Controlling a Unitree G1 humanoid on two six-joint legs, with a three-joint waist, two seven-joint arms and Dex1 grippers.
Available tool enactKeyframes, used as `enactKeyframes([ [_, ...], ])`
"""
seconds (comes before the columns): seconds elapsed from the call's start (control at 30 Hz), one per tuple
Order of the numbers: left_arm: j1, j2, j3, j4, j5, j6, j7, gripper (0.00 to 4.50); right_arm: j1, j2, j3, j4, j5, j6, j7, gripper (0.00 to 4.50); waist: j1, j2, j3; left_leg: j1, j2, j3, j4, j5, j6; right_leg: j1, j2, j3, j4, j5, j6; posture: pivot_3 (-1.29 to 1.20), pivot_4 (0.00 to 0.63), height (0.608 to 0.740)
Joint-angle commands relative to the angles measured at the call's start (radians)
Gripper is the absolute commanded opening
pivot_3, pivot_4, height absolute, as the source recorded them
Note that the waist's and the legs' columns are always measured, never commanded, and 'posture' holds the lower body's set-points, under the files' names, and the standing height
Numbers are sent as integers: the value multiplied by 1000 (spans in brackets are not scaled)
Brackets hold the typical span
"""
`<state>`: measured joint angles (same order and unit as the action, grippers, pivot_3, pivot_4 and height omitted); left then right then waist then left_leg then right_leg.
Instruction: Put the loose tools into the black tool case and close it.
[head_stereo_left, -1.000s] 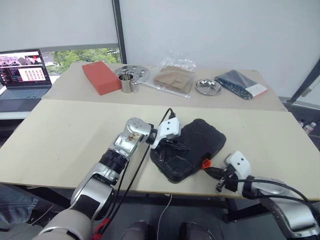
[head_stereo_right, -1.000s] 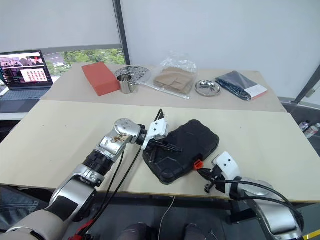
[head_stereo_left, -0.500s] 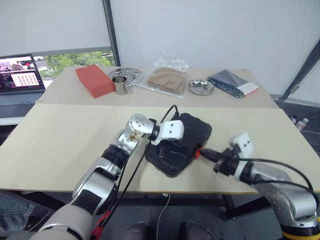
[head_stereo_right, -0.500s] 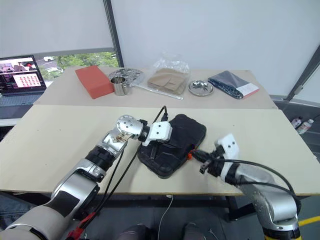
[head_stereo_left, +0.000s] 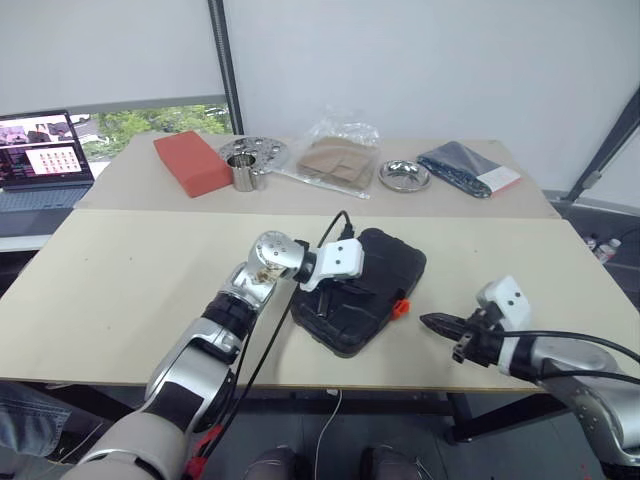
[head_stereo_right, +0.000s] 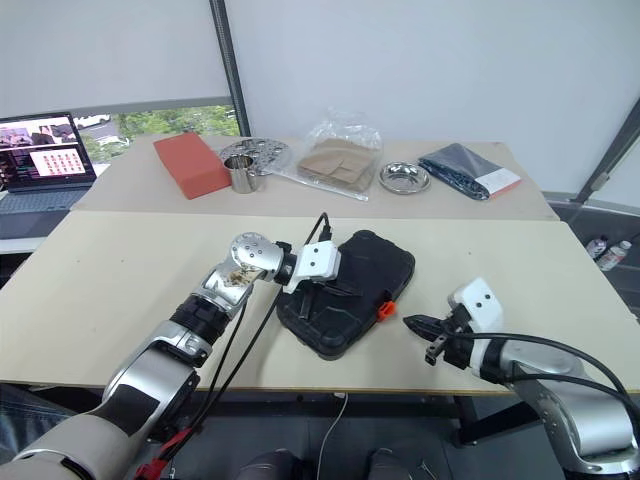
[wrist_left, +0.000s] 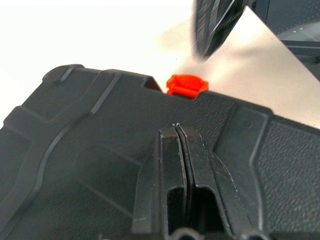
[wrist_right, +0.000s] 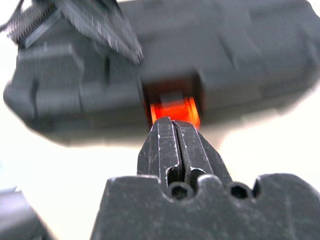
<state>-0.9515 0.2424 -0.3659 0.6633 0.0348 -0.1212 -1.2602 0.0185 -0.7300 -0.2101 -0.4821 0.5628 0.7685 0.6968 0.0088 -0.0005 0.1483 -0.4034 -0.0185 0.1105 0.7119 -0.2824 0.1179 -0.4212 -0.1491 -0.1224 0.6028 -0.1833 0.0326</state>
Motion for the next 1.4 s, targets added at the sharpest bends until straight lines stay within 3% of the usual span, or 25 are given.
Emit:
enactKeyframes([
  [0.03, 16, 51, 12, 111, 44, 53, 50, 83, -18, -1, 25, 46, -47, -60, 2, 0, 0, 0, 0, 0, 0, 0, 0, 0, -1, 0, 0, 0, 0, 1, 0, 0, 150, 734],
  [0.23, -44, 57, 59, 193, 32, 110, 66, 83, -105, 37, 90, 124, -95, -95, -12, 0, 2, -1, 1, -2, 0, 0, 0, 1, -2, -3, 0, 0, 0, 1, 1, 0, 150, 734],
  [0.63, 9, 16, -18, 194, 95, 46, 25, 83, -255, 128, 201, 132, -130, -66, -32, 0, -14, -1, 1, -3, 1, 2, -1, 0, -10, -2, 1, -1, -6, 4, -4, 0, 150, 734],
  [1.4, 42, 38, -59, 203, 158, -22, 14, 83, -411, 169, 239, 103, -134, 0, -11, 0, -29, -1, 1, -1, 5, 4, -1, 1, -12, -3, 1, -1, -6, 4, -3, 0, 150, 734],
])
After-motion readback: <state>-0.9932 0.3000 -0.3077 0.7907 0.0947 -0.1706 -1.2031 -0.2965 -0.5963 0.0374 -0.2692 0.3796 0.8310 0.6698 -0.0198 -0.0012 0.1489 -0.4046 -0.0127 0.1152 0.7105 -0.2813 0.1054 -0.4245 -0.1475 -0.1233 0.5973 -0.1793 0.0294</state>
